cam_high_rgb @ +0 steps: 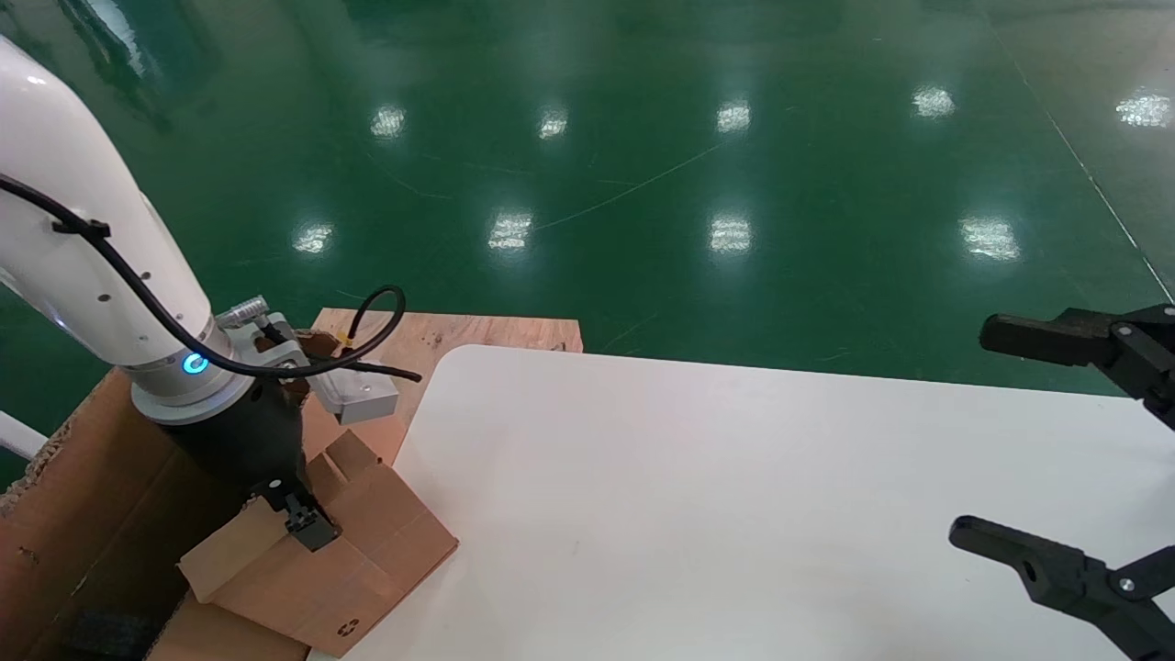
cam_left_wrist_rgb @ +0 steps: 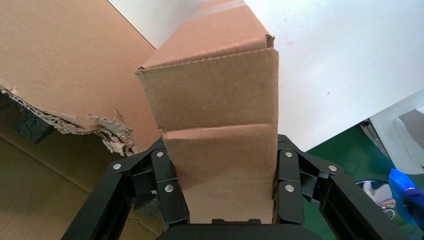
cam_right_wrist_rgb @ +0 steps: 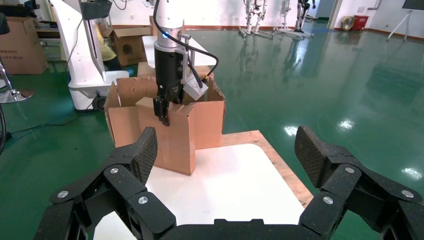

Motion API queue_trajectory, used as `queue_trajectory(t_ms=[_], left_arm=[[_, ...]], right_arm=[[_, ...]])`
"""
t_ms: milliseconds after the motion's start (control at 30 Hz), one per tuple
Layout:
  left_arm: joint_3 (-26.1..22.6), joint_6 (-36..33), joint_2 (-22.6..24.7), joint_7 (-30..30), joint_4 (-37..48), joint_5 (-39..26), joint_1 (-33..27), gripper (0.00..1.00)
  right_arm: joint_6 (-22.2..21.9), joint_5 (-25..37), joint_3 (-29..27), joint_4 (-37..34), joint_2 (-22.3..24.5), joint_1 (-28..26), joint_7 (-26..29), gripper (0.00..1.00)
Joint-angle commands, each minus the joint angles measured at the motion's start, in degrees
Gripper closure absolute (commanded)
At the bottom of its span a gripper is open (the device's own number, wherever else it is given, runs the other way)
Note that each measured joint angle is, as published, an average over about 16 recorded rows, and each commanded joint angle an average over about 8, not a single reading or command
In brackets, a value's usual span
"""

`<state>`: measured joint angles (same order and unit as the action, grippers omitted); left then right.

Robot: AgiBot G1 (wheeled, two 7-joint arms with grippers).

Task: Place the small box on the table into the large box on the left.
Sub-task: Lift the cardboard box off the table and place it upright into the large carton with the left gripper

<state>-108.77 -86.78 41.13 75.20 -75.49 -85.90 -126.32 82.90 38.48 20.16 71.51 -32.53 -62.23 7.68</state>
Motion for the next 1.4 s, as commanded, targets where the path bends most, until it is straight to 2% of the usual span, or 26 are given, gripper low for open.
queue_trajectory(t_ms=[33,300,567,833,1033,1233,1400], left_arm=[[-0.04,0.1,-0.02,0.13,-0.12,-0.07,-0.11,1.0],[-0.22,0.23,-0.21,0.15,-0.28,0.05,-0.38,1.0],[-0.22,0.77,-0.47,0.59,-0.28,-0.5,-1.16,1.0],[0.62,2.4,-0.53,1.71,-0.37,-2.24,-3.26,1.0],[2.08,2.84,-0.1,0.41,0.39,-1.95,-5.7,1.0],[5.14,3.87,-1.28,-4.29,4.58,-2.03,-11.41,1.0],[6.86,5.86,-3.35,-9.73,10.11,-4.47,-15.72,1.0]], right_arm=[[-0.1,-0.05,-0.06,-0.02,0.12,0.07,0.05,0.04],[-0.71,-0.32,-0.27,0.49,0.42,0.68,0.15,0.0],[-0.89,-0.36,-0.33,0.7,0.49,0.84,0.18,1.0],[-0.94,-0.37,-0.35,0.77,0.51,0.89,0.19,1.0],[-0.95,-0.38,-0.35,0.78,0.52,0.89,0.19,1.0],[-0.96,-0.38,-0.35,0.79,0.52,0.9,0.19,1.0],[-0.96,-0.38,-0.35,0.79,0.52,0.9,0.19,1.0]])
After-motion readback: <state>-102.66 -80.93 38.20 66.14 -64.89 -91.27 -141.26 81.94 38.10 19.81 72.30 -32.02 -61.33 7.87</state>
